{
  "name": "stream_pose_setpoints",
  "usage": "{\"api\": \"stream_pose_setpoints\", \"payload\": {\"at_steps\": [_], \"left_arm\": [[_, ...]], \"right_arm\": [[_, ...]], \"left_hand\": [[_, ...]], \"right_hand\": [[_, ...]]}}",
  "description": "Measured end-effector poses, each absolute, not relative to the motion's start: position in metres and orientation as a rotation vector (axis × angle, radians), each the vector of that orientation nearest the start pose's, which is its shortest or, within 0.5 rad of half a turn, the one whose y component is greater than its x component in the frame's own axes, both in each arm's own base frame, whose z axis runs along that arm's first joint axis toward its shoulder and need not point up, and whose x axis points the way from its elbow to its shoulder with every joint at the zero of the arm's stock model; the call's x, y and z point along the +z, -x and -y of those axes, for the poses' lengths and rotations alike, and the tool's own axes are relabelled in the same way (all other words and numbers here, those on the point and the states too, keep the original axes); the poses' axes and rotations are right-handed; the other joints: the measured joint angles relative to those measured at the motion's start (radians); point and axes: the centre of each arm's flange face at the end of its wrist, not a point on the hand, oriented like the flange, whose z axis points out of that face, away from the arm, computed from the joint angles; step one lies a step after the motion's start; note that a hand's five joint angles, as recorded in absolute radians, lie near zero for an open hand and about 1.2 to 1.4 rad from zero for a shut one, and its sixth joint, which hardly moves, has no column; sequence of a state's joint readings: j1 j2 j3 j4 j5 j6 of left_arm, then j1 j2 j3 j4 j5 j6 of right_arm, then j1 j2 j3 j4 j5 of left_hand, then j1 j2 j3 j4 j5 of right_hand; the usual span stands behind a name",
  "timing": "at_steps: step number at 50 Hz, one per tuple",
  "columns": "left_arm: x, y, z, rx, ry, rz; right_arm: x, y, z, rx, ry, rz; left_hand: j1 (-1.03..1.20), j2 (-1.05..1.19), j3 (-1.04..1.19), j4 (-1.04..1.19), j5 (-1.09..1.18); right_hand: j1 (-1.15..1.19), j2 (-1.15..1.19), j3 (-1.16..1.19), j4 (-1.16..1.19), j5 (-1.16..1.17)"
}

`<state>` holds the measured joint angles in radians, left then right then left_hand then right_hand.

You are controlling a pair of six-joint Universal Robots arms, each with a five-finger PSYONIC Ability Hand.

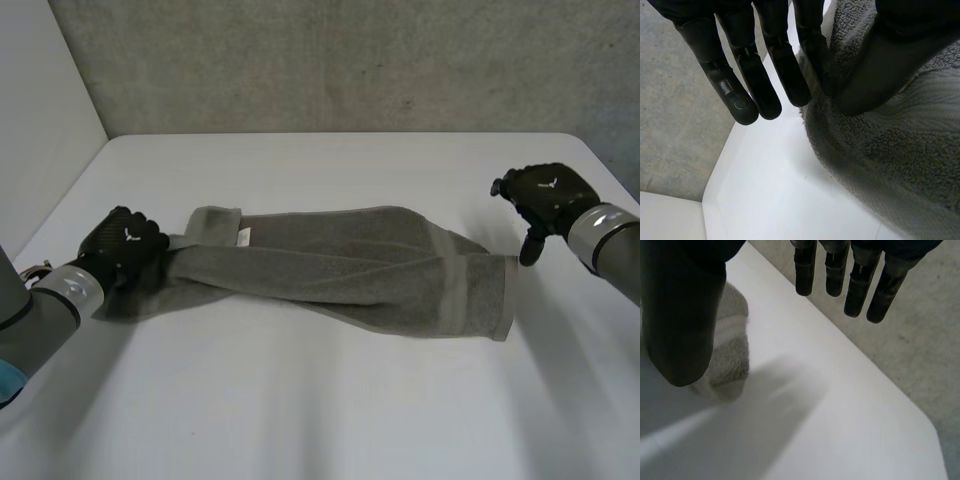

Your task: Fold the towel.

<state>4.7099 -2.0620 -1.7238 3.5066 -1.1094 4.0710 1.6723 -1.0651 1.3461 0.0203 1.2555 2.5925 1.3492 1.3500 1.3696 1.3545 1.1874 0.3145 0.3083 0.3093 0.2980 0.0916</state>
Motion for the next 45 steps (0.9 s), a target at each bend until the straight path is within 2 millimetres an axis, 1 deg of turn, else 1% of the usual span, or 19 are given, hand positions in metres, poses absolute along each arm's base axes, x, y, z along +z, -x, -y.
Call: {"api": "stream_pose_setpoints", "payload": {"at_steps": [5, 7, 13, 15, 17, 19, 20, 21, 22, 24, 28, 31, 36, 39, 42, 45], "left_arm": [[0.138, 0.169, 0.344, -1.811, -1.348, -1.919], [0.143, 0.167, 0.347, -1.839, -1.291, -1.983], [0.162, 0.162, 0.352, -1.933, -1.112, -2.185], [0.166, 0.162, 0.352, -1.955, -1.078, -2.229], [0.169, 0.162, 0.351, -1.97, -1.062, -2.261], [0.171, 0.162, 0.348, -1.98, -1.06, -2.283], [0.173, 0.161, 0.345, -1.984, -1.062, -2.292], [0.174, 0.161, 0.344, -1.986, -1.063, -2.294], [0.175, 0.159, 0.34, -1.988, -1.066, -2.3], [0.179, 0.155, 0.333, -1.995, -1.068, -2.303], [0.186, 0.148, 0.316, -2.006, -1.07, -2.308], [0.189, 0.147, 0.301, -2.005, -1.081, -2.332], [0.185, 0.149, 0.279, -1.967, -1.106, -2.422], [0.179, 0.151, 0.27, -1.923, -1.127, -2.473], [0.17, 0.152, 0.267, -1.874, -1.156, -2.499], [0.158, 0.152, 0.267, -1.815, -1.2, -2.507]], "right_arm": [[0.216, -0.198, 0.35, -1.844, 1.143, -2.274], [0.221, -0.198, 0.341, -1.79, 1.189, -2.282], [0.221, -0.199, 0.317, -1.653, 1.309, -2.303], [0.22, -0.199, 0.31, -1.631, 1.34, -2.3], [0.218, -0.199, 0.304, -1.618, 1.366, -2.294], [0.215, -0.199, 0.297, -1.608, 1.389, -2.286], [0.213, -0.198, 0.293, -1.605, 1.399, -2.28], [0.213, -0.198, 0.292, -1.604, 1.403, -2.278], [0.211, -0.198, 0.288, -1.602, 1.409, -2.272], [0.208, -0.197, 0.279, -1.6, 1.417, -2.256], [0.205, -0.198, 0.261, -1.58, 1.423, -2.221], [0.201, -0.198, 0.248, -1.55, 1.42, -2.199], [0.192, -0.197, 0.233, -1.483, 1.4, -2.182], [0.186, -0.197, 0.229, -1.459, 1.393, -2.163], [0.178, -0.199, 0.229, -1.458, 1.396, -2.134], [0.168, -0.201, 0.235, -1.484, 1.407, -2.104]], "left_hand": [[0.0, 0.0, 0.001, 0.0, 0.0], [0.0, 0.0, 0.001, 0.0, 0.0], [0.0, 0.0, 0.002, 0.0, 0.0], [0.0, 0.0, 0.002, 0.0, 0.0], [-0.053, -0.054, -0.063, -0.055, -0.059], [-0.176, -0.176, -0.197, -0.187, -0.188], [-0.297, -0.285, -0.307, -0.3, -0.298], [-0.351, -0.35, -0.363, -0.357, -0.352], [-0.453, -0.443, -0.463, -0.458, -0.453], [-0.564, -0.565, -0.583, -0.575, -0.577], [-0.59, -0.591, -0.61, -0.595, -0.607], [-0.59, -0.591, -0.61, -0.595, -0.607], [-0.59, -0.591, -0.61, -0.595, -0.606], [-0.59, -0.591, -0.61, -0.595, -0.606], [-0.59, -0.591, -0.61, -0.595, -0.607], [-0.597, -0.599, -0.62, -0.6, -0.617]], "right_hand": [[0.0, 0.0, 0.0, 0.0, 0.0], [0.0, 0.0, 0.0, 0.0, 0.0], [0.001, 0.001, 0.001, 0.002, 0.018], [0.007, 0.006, 0.004, 0.007, 0.044], [0.022, 0.021, 0.017, 0.028, 0.076], [0.071, 0.075, 0.073, 0.087, 0.138], [0.113, 0.126, 0.124, 0.141, 0.187], [0.138, 0.151, 0.15, 0.166, 0.211], [0.168, 0.186, 0.183, 0.199, 0.24], [0.213, 0.222, 0.222, 0.234, 0.273], [0.228, 0.224, 0.23, 0.24, 0.281], [0.228, 0.224, 0.23, 0.24, 0.281], [0.221, 0.222, 0.227, 0.237, 0.269], [0.177, 0.186, 0.186, 0.196, 0.206], [0.142, 0.15, 0.151, 0.157, 0.162], [0.14, 0.148, 0.145, 0.15, 0.154]]}}
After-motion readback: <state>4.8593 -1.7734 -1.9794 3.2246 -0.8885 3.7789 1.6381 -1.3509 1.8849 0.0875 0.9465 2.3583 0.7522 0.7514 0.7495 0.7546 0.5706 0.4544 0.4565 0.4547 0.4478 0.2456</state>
